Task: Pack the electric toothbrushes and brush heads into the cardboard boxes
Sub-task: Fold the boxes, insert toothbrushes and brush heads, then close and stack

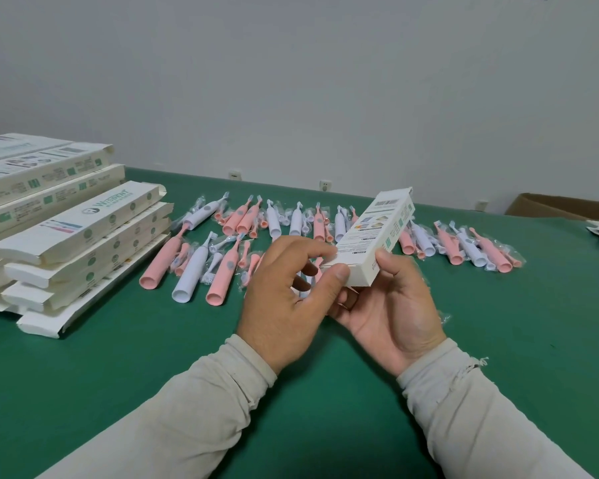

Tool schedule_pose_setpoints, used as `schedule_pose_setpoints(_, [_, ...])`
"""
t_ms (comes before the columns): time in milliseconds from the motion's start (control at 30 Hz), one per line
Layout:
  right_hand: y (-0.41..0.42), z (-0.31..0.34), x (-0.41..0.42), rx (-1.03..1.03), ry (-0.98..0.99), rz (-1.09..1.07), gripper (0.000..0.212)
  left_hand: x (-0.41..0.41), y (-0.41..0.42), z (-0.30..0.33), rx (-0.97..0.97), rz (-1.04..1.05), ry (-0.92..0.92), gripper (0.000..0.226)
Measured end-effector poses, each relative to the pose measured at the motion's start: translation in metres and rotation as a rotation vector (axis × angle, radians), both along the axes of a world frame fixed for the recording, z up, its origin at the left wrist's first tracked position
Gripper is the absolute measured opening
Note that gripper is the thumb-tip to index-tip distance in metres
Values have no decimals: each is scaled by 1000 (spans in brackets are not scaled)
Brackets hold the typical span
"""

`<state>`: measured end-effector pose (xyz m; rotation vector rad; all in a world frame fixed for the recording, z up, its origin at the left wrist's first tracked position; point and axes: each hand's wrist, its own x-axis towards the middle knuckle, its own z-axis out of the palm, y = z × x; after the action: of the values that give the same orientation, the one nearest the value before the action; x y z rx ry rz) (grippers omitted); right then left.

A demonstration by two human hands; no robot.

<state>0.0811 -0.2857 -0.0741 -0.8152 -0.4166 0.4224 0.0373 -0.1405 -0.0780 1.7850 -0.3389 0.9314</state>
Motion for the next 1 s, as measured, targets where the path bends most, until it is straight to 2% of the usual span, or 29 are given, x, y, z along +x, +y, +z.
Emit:
schedule_pose_setpoints(67, [0,0,-1,-21,-1,-8,49,0,0,0,-4,-7,12,13])
schedule_pose_setpoints(133, [0,1,-1,-52,-2,-23,55,-1,0,0,-4,3,22,9])
schedule_pose_setpoints(233, [0,2,-2,-112,-67,-54,64,-3,-2,4,-119,-89,101,24])
schedule_pose_setpoints(333, [5,2,-7,-319,-230,-152,57,-2,4,11,-281,-223,187,43])
schedule_pose_setpoints(433, [7,-4,-13,-513,-440,-186,50,0,15,14,-314,-336,259,50])
schedule_pose_setpoints(500, [9,-7,-18,-686,-586,-222,49,-1,17,17,-294,-390,291,48])
schedule_pose_setpoints(567, [9,-8,-21,-828,-696,-249,51,-3,17,21,-285,-353,285,44])
schedule_pose_setpoints(633, [7,-5,-22,-867,-737,-314,48,-2,18,23,-346,-316,294,41])
schedule_pose_setpoints(667, [5,-3,-20,-851,-750,-372,53,0,20,25,-360,-333,316,38])
schedule_pose_setpoints(733, [2,5,-17,-745,-718,-477,59,1,28,28,-318,-436,401,32])
schedule_pose_setpoints(767, [1,9,-16,-656,-650,-504,55,0,32,30,-277,-521,479,28])
schedule_pose_setpoints(867, [-4,18,-13,-421,-379,-401,38,-6,40,32,-102,-778,789,18])
schedule_pose_setpoints(933, [-9,16,-11,-395,-276,-352,35,-7,41,29,11,-805,881,12])
schedule_pose_setpoints(1000, [-10,15,-11,-395,-226,-379,27,-4,41,28,134,-658,816,21])
